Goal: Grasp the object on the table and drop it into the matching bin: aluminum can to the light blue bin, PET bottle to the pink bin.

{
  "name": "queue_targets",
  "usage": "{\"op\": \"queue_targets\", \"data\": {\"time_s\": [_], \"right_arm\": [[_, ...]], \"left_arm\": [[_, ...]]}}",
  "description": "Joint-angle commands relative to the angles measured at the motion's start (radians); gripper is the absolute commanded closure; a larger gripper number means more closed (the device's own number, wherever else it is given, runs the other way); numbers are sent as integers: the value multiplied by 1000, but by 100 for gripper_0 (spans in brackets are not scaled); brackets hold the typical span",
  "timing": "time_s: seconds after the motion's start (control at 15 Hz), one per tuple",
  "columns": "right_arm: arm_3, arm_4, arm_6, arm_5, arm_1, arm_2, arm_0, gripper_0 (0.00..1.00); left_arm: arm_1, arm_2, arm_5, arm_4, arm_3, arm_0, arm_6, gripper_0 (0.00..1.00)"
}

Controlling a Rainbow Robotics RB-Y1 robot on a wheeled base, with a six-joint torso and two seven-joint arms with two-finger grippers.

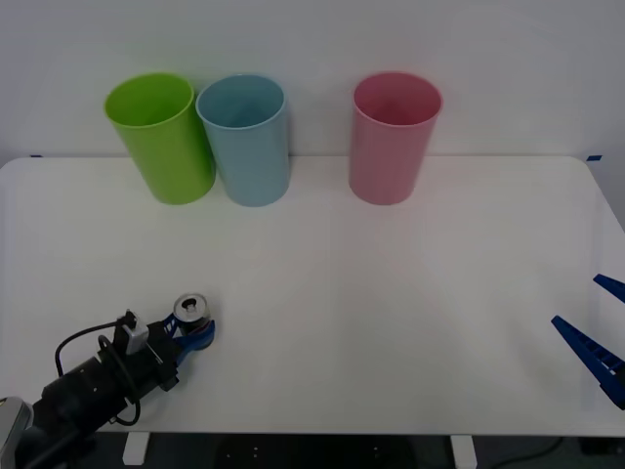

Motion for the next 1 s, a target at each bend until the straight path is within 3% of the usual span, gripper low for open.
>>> {"op": "queue_targets", "data": {"time_s": [0.07,0.73,1.0], "right_arm": [[0,0,0,0,0,0,0,0],[0,0,0,0,0,0,0,0],[0,0,0,0,0,0,0,0]], "left_arm": [[0,3,0,6,0,-8,7,100],[0,11,0,134,-93,-38,70,100],[0,11,61,142,-224,-41,237,100]]}}
